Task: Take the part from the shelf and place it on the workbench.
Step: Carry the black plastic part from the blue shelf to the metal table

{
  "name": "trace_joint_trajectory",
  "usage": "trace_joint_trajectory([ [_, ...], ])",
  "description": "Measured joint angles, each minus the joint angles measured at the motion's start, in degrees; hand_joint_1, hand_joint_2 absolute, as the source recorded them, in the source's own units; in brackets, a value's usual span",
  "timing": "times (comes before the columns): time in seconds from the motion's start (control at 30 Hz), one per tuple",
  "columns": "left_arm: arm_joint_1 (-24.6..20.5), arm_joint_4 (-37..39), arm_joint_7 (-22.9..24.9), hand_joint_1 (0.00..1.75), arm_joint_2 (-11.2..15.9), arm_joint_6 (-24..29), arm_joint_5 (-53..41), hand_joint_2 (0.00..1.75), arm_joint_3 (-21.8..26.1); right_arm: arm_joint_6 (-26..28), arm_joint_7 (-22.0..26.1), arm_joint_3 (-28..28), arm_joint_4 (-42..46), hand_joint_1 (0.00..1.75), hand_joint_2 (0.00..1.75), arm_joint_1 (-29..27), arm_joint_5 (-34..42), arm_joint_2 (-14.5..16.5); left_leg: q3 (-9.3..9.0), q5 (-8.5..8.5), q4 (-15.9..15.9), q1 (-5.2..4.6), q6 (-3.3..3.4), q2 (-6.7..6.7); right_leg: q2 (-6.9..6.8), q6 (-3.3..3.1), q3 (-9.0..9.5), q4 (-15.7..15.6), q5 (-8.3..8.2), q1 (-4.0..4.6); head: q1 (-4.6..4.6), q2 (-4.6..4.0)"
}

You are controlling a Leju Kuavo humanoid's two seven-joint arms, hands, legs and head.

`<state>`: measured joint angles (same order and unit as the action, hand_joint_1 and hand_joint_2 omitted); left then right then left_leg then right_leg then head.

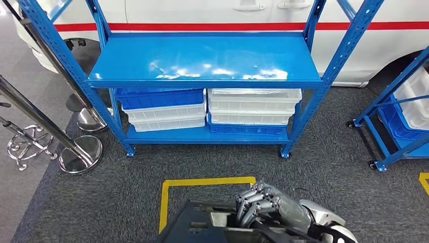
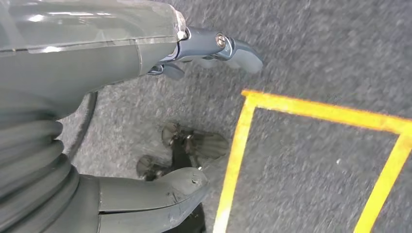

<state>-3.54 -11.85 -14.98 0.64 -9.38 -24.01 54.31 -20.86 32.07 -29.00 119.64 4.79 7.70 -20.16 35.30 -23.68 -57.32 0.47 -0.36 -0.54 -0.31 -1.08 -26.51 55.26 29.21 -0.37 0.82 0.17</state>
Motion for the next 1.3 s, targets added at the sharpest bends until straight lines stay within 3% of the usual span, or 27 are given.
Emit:
trace_joint_trajectory([
  [0.07, 0.1, 0.0, 0.0, 0.0, 0.0, 0.0, 0.0, 1.75, 0.0, 0.2, 0.0, 0.0, 0.0, 1.73, 1.75, -0.2, -0.2, 0.0, 1.61, -5.58, -4.7, 0.17, -0.51, 0.1, -0.25, -0.88, -1.78, 0.1, -1.42, -0.1, 0.01, 0.0],
  [0.1, 0.1, 0.0, 0.0, 0.0, 0.0, 0.0, 0.0, 1.75, 0.0, 0.2, 0.1, 0.0, 0.0, 1.73, 1.75, -0.3, -0.3, 0.0, 2.49, -8.61, -8.3, 0.2, -0.74, 0.11, -0.26, -1.14, -2.85, 0.4, -2.1, -0.01, 0.01, 0.0],
  [0.13, 0.1, 0.0, 0.0, 0.0, 0.0, 0.1, 0.0, 1.75, 0.0, 0.2, 0.1, -0.1, 0.0, 1.73, 1.75, -0.4, -0.4, 0.0, 3.13, -10.51, -11.9, 0.22, -0.9, 0.1, -0.29, -1.2, -3.98, 0.7, -2.75, 0.09, 0.0, 0.0],
  [0.17, 0.1, 0.0, 0.0, 0.0, 0.0, 0.1, 0.0, 1.75, 0.0, 0.3, 0.1, -0.1, 0.0, 1.73, 1.75, -0.6, -0.4, 0.0, 3.29, -10.89, -14.7, 0.23, -1.01, 0.1, -0.32, -1.2, -5.23, 1.1, -3.41, 0.17, 0.0, 0.0],
  [0.2, 0.1, 0.0, 0.1, 0.0, 0.0, 0.1, 0.0, 1.75, 0.0, 0.3, 0.1, -0.1, 0.0, 1.73, 1.75, -0.7, -0.4, 0.0, 2.76, -9.82, -16.1, 0.23, -1.04, 0.11, -0.33, -1.14, -6.46, 1.4, -4.06, 0.23, 0.01, 0.0],
  [0.23, 0.1, 0.0, 0.0, 0.0, 0.0, 0.1, 0.0, 1.75, 0.0, 0.2, 0.1, -0.1, 0.0, 1.73, 1.75, -0.7, -0.4, 0.0, 1.33, -7.86, -15.7, 0.23, -0.98, 0.11, -0.33, -1.05, -7.66, 1.8, -4.74, 0.26, 0.01, 0.0],
  [0.3, 0.0, 0.0, 0.0, 0.0, 0.0, 0.0, 0.0, 1.75, 0.0, 0.2, 0.1, -0.1, 0.0, 1.73, 1.75, -0.8, -0.4, 0.0, -4.43, -5.32, -9.4, 0.12, -0.5, 0.15, -0.32, -0.74, -9.51, 2.1, -6.09, 0.37, 0.01, 0.0],
  [0.37, -0.2, 0.0, 0.0, 0.0, 0.1, 0.0, 0.0, 1.75, 0.0, 0.1, 0.1, -0.2, 0.0, 1.73, 1.75, -0.7, -0.4, 0.0, -10.65, -6.61, -0.4, -0.14, 0.09, 0.21, -0.42, -0.28, -10.43, 2.3, -7.44, 0.5, 0.0, 0.0],
  [0.4, -0.4, 0.0, -0.1, 0.0, 0.2, -0.1, 0.0, 1.75, 0.0, 0.1, 0.1, -0.2, 0.1, 1.73, 1.75, -0.6, -0.4, 0.0, -12.25, -7.51, 2.4, -0.31, 0.34, 0.23, -0.51, -0.02, -10.7, 2.2, -8.11, 0.51, 0.0, 0.0],
  [0.43, -0.4, 0.0, -0.1, 0.0, 0.2, -0.1, 0.0, 1.75, 0.0, 0.1, 0.1, -0.2, 0.1, 1.73, 1.75, -0.5, -0.4, 0.0, -12.5, -7.74, 3.7, -0.34, 0.58, 0.23, -0.57, 0.27, -10.95, 2.1, -8.8, 0.53, -0.01, 0.0],
  [0.47, -0.4, 0.0, -0.1, 0.0, 0.2, -0.1, 0.0, 1.75, 0.0, 0.1, 0.1, -0.2, 0.2, 1.73, 1.75, -0.5, -0.4, 0.0, -12.0, -7.37, 3.7, -0.26, 0.9, 0.16, -0.53, 0.58, -11.27, 2.1, -9.1, 0.47, -0.01, 0.0],
  [0.53, -0.2, 0.0, 0.0, 0.0, 0.1, 0.0, 0.0, 1.75, 0.0, 0.2, 0.1, -0.2, 0.2, 1.73, 1.75, -0.6, -0.4, 0.0, -10.67, -6.06, 3.7, -0.05, 1.8, -0.14, -0.27, 1.2, -12.33, 3.8, -6.59, 0.31, -0.02, 0.0],
  [0.6, -0.1, 0.0, 0.2, 0.0, 0.0, 0.2, 0.0, 1.75, 0.0, 0.3, 0.1, -0.2, 0.2, 1.73, 1.75, -0.8, -0.5, -0.1, -8.87, -4.64, 3.5, -0.01, 2.42, -0.41, -0.04, 1.69, -14.22, 10.1, -0.22, 0.04, -0.02, 0.0],
  [0.63, -0.1, 0.0, 0.4, 0.0, 0.0, 0.4, -0.2, 1.75, 0.0, 0.3, 0.1, -0.2, 0.2, 1.73, 1.75, -0.8, -0.5, -0.2, -7.87, -3.93, 3.3, -0.01, 2.5, -0.47, 0.0, 1.9, -15.08, 14.2, 2.29, -0.06, -0.02, 0.0],
  [0.67, -0.1, 0.0, 0.8, 0.0, -0.1, 0.7, -0.4, 1.75, 0.0, 0.4, 0.1, -0.2, 0.2, 1.73, 1.75, -0.9, -0.6, -0.3, -6.73, -3.19, 3.0, 0.0, 2.46, -0.5, 0.02, 2.1, -15.58, 18.0, 3.47, -0.17, -0.02, 0.0],
  [0.7, 0.0, 0.0, 1.4, 0.0, -0.1, 1.2, -0.8, 1.75, 0.0, 0.4, 0.2, -0.2, 0.2, 1.73, 1.75, -0.9, -0.8, -0.4, -5.58, -2.56, 2.6, 0.02, 2.35, -0.51, 0.03, 2.25, -15.34, 20.2, 2.9, -0.3, -0.02, 0.0],
  [0.73, 0.0, 0.0, 2.3, 0.0, -0.1, 1.7, -1.3, 1.75, 0.0, 0.4, 0.2, -0.2, 0.3, 1.73, 1.75, -1.0, -0.9, -0.5, -4.47, -2.0, 2.2, 0.06, 2.19, -0.52, 0.03, 2.35, -14.12, 20.4, 1.22, -0.44, -0.02, 0.0],
  [0.8, 0.1, 0.0, 5.4, 0.0, -0.2, 3.3, -2.2, 1.75, -0.1, 0.4, 0.5, -0.2, 0.5, 1.73, 1.75, -1.0, -1.3, -0.6, -2.55, -1.05, 1.4, 0.16, 1.71, -0.48, 0.05, 2.4, -8.59, 14.9, -1.37, -0.71, -0.01, 0.0],
  [0.87, 0.2, 0.0, 10.2, 0.0, -0.2, 5.2, -3.0, 1.75, -0.1, 0.4, 0.9, -0.1, 0.7, 1.73, 1.75, -0.9, -1.5, -0.7, -1.57, -0.08, 1.0, 0.18, 1.05, -0.37, 0.18, 2.07, -1.96, 5.8, -0.27, -0.59, -0.01, 0.0],
  [0.93, 0.3, 0.0, 14.4, 0.0, -0.2, 6.7, -3.6, 1.75, -0.1, 0.3, 1.3, -0.1, 0.8, 1.73, 1.75, -0.6, -1.5, -0.8, -1.1, 1.08, 1.2, 0.22, 0.29, -0.3, 0.31, 1.49, 0.56, 1.2, 1.03, -0.18, 0.0, 0.0],
  [1.0, 0.6, 0.0, 16.2, 0.0, -0.1, 7.4, -4.0, 1.75, -0.1, 0.3, 1.4, 0.1, 0.8, 1.73, 1.75, -0.3, -1.4, -0.8, -0.32, 1.11, 0.9, 0.35, -0.37, -0.2, 0.16, 0.43, -0.37, 0.7, 0.31, -0.31, 0.01, 0.0],
  [1.03, 0.7, 0.0, 16.5, 0.0, -0.1, 7.6, -4.1, 1.75, -0.1, 0.3, 1.4, 0.2, 0.8, 1.73, 1.75, -0.2, -1.3, -0.9, 0.32, -0.34, -0.1, 0.41, -0.6, -0.13, 0.03, -0.22, -1.04, 0.6, -0.3, -0.42, 0.0, 0.0],
  [1.1, 1.0, 0.0, 16.8, 0.0, -0.1, 7.8, -4.2, 1.75, -0.1, 0.3, 1.4, 0.4, 0.9, 1.73, 1.75, 0.1, -1.1, -0.9, 2.18, -5.88, -5.5, 0.55, -0.92, -0.02, -0.2, -1.14, -2.71, 0.6, -1.67, -0.35, 0.01, 0.0],
  [1.17, 1.0, 0.0, 16.8, 0.0, -0.1, 7.7, -4.2, 1.75, -0.1, 0.2, 1.4, 0.6, 0.9, 1.73, 1.75, 0.1, -0.9, -0.9, 3.81, -10.35, -13.3, 0.59, -1.12, 0.01, -0.28, -1.36, -4.69, 1.0, -2.99, -0.07, 0.02, 0.0],
  [1.2, 1.0, 0.0, 16.7, 0.0, -0.1, 7.7, -4.2, 1.75, -0.1, 0.1, 1.4, 0.7, 0.9, 1.73, 1.75, 0.1, -0.8, -0.9, 3.89, -10.53, -16.0, 0.59, -1.12, 0.02, -0.32, -1.39, -5.74, 1.3, -3.6, 0.05, 0.01, 0.0],
  [1.23, 1.0, 0.0, 16.5, 0.0, -0.2, 7.5, -4.2, 1.75, -0.1, -0.1, 1.4, 0.8, 0.9, 1.73, 1.75, 0.1, -0.7, -0.9, 3.13, -9.4, -17.0, 0.57, -1.02, 0.03, -0.34, -1.37, -6.82, 1.5, -4.23, 0.18, 0.02, 0.0],
  [1.3, 1.0, 0.0, 16.1, 0.0, -0.1, 7.2, -4.3, 1.75, -0.1, -0.4, 1.4, 1.0, 0.9, 1.73, 1.75, 0.3, -0.5, -0.9, -1.46, -6.02, -12.6, 0.41, -0.44, 0.08, -0.34, -1.24, -8.63, 2.0, -5.43, 0.36, 0.02, 0.0],
])
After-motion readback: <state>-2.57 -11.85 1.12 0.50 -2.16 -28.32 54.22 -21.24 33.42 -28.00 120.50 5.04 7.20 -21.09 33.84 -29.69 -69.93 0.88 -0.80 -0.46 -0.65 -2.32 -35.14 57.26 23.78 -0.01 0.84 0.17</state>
